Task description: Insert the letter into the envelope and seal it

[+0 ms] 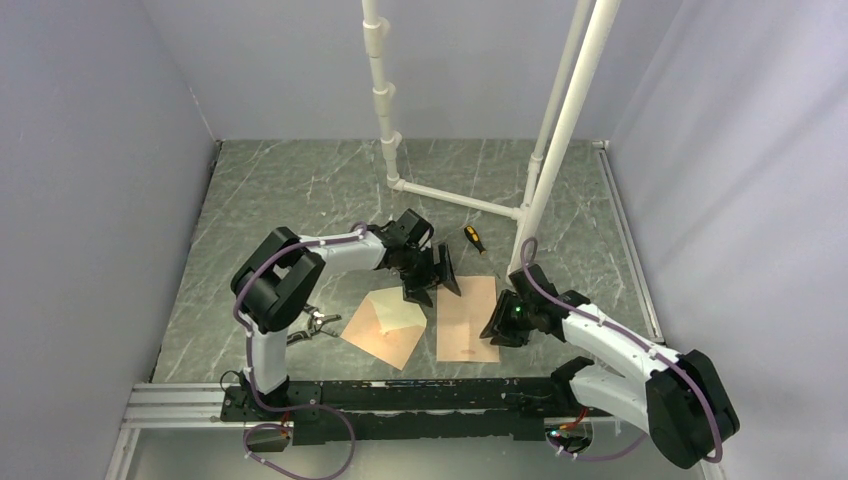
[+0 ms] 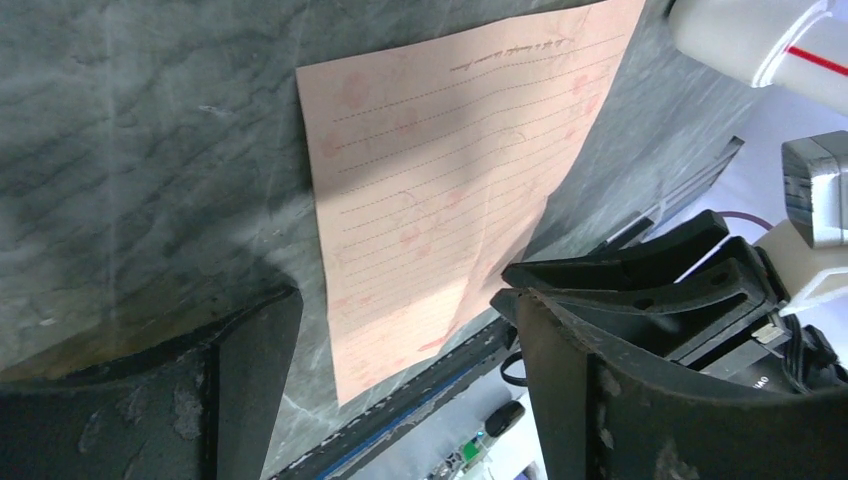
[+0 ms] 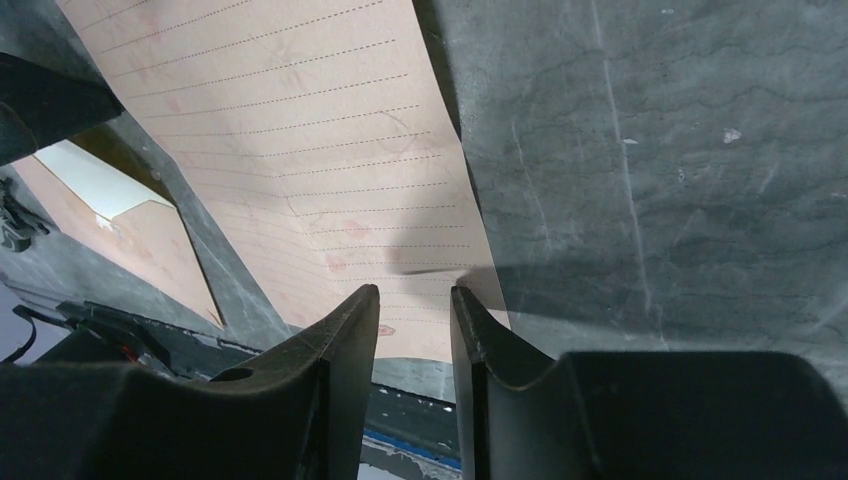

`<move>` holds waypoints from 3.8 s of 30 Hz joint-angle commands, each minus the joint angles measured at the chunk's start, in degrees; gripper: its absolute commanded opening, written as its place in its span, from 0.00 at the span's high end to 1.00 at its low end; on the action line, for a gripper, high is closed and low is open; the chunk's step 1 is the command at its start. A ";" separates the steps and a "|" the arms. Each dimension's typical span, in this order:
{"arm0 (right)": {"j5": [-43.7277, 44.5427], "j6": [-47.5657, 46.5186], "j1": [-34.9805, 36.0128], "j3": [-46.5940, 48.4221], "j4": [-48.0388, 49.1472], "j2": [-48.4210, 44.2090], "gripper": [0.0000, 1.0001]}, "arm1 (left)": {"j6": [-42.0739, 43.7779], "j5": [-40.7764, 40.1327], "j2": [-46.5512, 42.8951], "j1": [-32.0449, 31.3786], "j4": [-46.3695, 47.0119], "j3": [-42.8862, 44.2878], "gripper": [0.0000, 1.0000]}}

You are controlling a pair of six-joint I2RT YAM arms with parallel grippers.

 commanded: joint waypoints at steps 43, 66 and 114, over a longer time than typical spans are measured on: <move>-1.05 -2.31 -0.12 -1.82 3.62 1.63 0.58 | -12.11 8.88 -1.57 2.14 51.62 -13.89 0.12; -1.43 -2.24 -0.13 -2.75 3.96 -0.75 0.56 | 3.66 0.96 -1.55 -0.15 23.69 -2.37 0.11; -7.43 4.42 -0.13 26.69 37.08 -18.33 0.05 | 2.09 22.18 -34.03 11.86 10.58 16.56 0.98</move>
